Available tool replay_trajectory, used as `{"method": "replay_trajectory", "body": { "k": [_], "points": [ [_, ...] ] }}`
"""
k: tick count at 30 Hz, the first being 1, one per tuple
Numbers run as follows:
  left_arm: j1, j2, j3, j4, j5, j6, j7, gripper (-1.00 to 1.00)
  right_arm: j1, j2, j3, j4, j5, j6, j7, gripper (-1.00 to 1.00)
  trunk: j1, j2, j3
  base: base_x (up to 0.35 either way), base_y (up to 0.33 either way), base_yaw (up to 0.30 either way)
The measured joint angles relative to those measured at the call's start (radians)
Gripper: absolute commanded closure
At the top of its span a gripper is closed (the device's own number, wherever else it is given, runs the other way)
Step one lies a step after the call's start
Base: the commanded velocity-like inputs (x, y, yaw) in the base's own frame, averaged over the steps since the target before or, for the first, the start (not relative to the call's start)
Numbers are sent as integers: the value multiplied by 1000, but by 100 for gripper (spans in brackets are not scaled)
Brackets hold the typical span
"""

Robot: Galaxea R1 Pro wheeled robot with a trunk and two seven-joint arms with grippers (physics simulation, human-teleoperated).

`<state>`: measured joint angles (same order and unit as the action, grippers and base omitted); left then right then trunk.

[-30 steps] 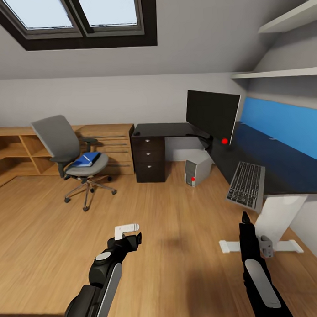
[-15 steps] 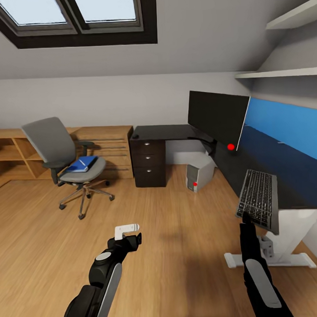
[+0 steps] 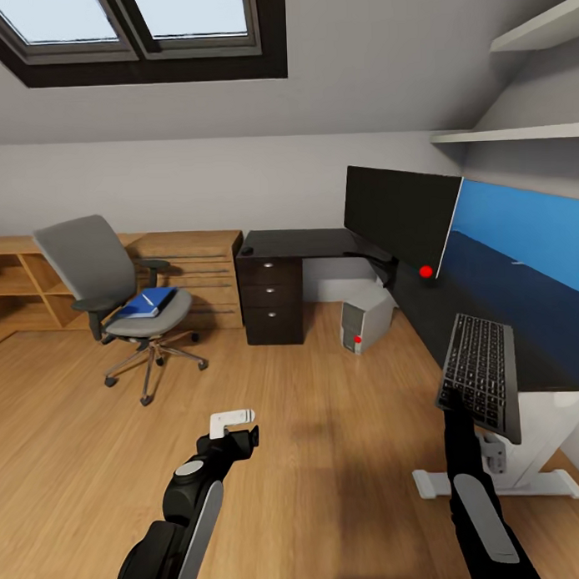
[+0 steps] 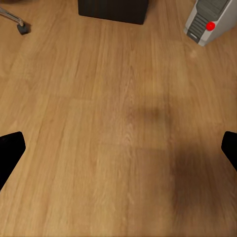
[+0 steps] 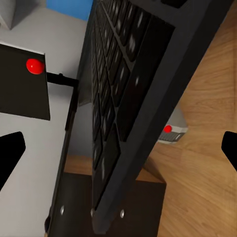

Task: In the bedroom, organize the workspace by keeping the computer under the desk, ensuring the monitor is on the desk, placing the keyboard on the desk next to the monitor, placing the mouse on the desk next to the keyboard, moving the folder from the swivel chair onto the desk next to the mouse, stacking the notebook on top of the folder with the pen on top of the notebook, and positioning the swivel chair next to the desk.

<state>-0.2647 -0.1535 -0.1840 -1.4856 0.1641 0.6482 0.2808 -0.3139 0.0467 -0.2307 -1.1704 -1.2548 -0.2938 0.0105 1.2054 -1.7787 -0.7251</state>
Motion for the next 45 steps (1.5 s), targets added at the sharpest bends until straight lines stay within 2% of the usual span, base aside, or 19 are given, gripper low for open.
{"method": "replay_trajectory", "body": {
  "k": [24, 30, 40, 41, 45],
  "points": [
    [0, 0, 1, 2, 0, 1, 0, -100, 0, -3, -18, 0, 1, -2, -1, -100, 0, 0, 0, 30, 0, 0],
    [0, 0, 0, 2, 0, 1, 0, -100, 0, -3, -68, -1, 1, 0, -1, -100, 0, 0, 0, 0, 0, 0],
    [0, 0, 0, 2, 0, 1, 0, -100, 0, -3, -77, -2, 1, 3, -3, -100, 0, 0, 0, 0, 0, 0],
    [0, 0, 0, 2, 0, 1, 0, -100, 0, -3, -77, -2, 1, 3, -3, 100, 0, 0, 0, 0, 0, 0],
    [0, 0, -1, 2, 0, 1, 0, -100, 0, -3, -77, -2, 3, 3, -3, 100, 0, 0, 0, 0, 0, 0]
  ]
}}
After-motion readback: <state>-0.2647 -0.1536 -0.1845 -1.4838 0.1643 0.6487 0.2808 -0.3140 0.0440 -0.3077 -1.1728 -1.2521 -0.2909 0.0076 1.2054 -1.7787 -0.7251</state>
